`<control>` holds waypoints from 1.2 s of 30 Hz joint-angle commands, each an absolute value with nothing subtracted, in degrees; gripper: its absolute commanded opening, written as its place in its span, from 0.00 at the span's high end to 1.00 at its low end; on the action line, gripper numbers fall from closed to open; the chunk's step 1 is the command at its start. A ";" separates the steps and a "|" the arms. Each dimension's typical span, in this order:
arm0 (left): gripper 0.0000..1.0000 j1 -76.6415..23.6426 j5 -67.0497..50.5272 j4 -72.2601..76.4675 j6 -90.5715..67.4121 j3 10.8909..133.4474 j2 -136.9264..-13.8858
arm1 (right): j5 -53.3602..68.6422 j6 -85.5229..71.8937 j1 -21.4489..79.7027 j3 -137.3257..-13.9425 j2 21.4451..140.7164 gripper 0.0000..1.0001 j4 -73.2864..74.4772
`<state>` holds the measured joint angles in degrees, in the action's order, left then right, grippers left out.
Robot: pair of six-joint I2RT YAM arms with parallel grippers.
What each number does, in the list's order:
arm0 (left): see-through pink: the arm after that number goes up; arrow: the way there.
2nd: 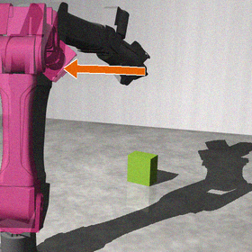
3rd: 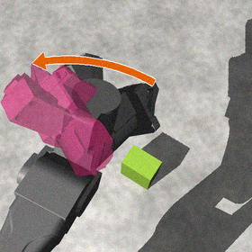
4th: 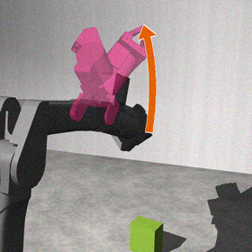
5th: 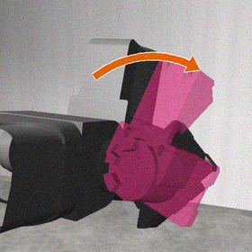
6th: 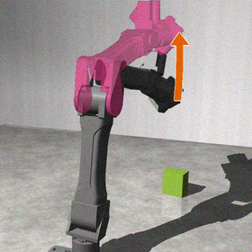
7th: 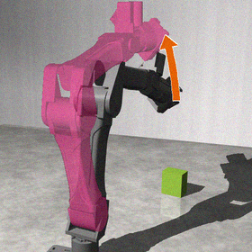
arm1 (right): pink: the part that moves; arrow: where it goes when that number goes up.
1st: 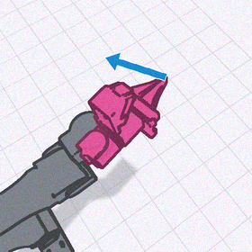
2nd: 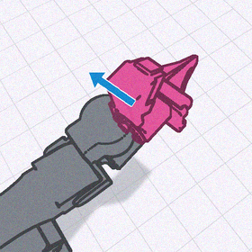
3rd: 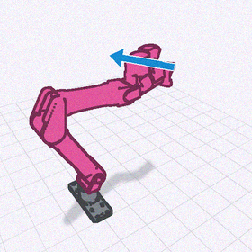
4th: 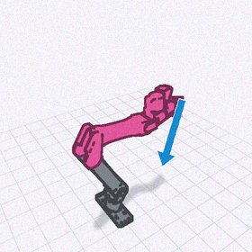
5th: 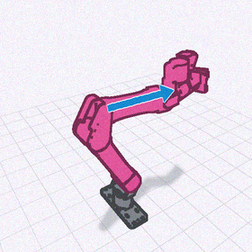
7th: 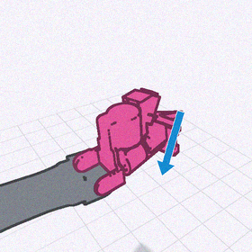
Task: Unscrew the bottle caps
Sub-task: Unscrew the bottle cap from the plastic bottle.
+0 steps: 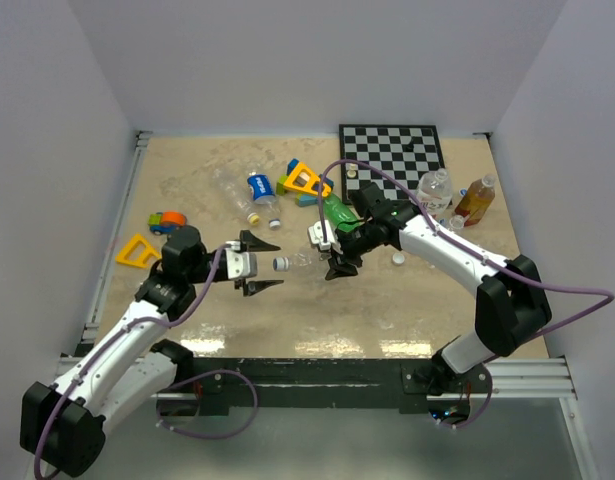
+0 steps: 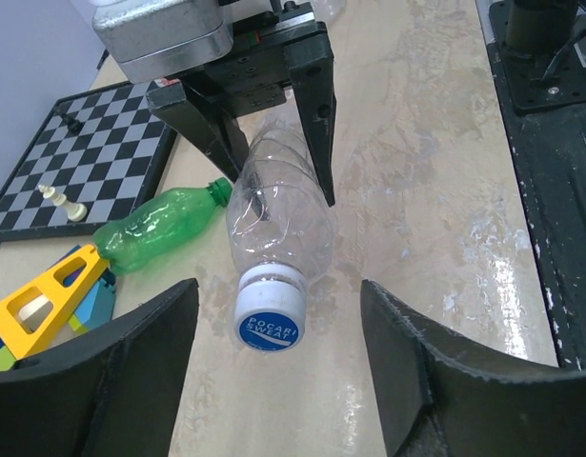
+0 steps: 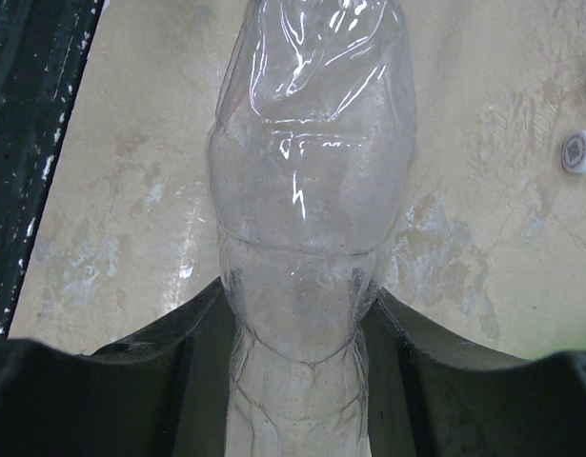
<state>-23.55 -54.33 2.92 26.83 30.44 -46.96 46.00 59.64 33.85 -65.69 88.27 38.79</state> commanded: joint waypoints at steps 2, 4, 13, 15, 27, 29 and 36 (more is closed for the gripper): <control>0.33 -23.64 -57.39 6.59 27.95 32.78 -48.86 | 47.11 60.56 34.10 -66.88 87.98 0.92 39.46; 0.36 -23.64 -57.22 6.33 27.95 33.05 -49.48 | 47.11 60.64 34.10 -66.80 87.98 0.92 39.46; 0.46 -23.73 -56.25 5.01 28.48 33.31 -50.27 | 47.20 60.73 34.10 -66.88 87.80 0.92 39.64; 0.48 -23.73 -56.16 4.83 28.65 33.40 -50.54 | 47.20 60.91 34.10 -66.88 87.89 0.92 39.64; 0.50 -23.82 -55.37 3.43 29.62 33.57 -51.06 | 47.29 60.82 34.10 -66.88 87.80 0.92 39.73; 0.50 -23.82 -55.20 3.34 29.62 33.66 -51.15 | 47.29 60.82 34.10 -66.88 87.80 0.92 39.73; 0.57 -23.73 -55.02 2.90 29.71 33.92 -51.50 | 47.29 60.91 34.10 -66.97 87.80 0.92 39.81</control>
<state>-23.66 -54.13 2.00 28.14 31.40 -51.22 46.00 60.10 33.85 -65.69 88.29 39.46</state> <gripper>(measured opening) 0.473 0.494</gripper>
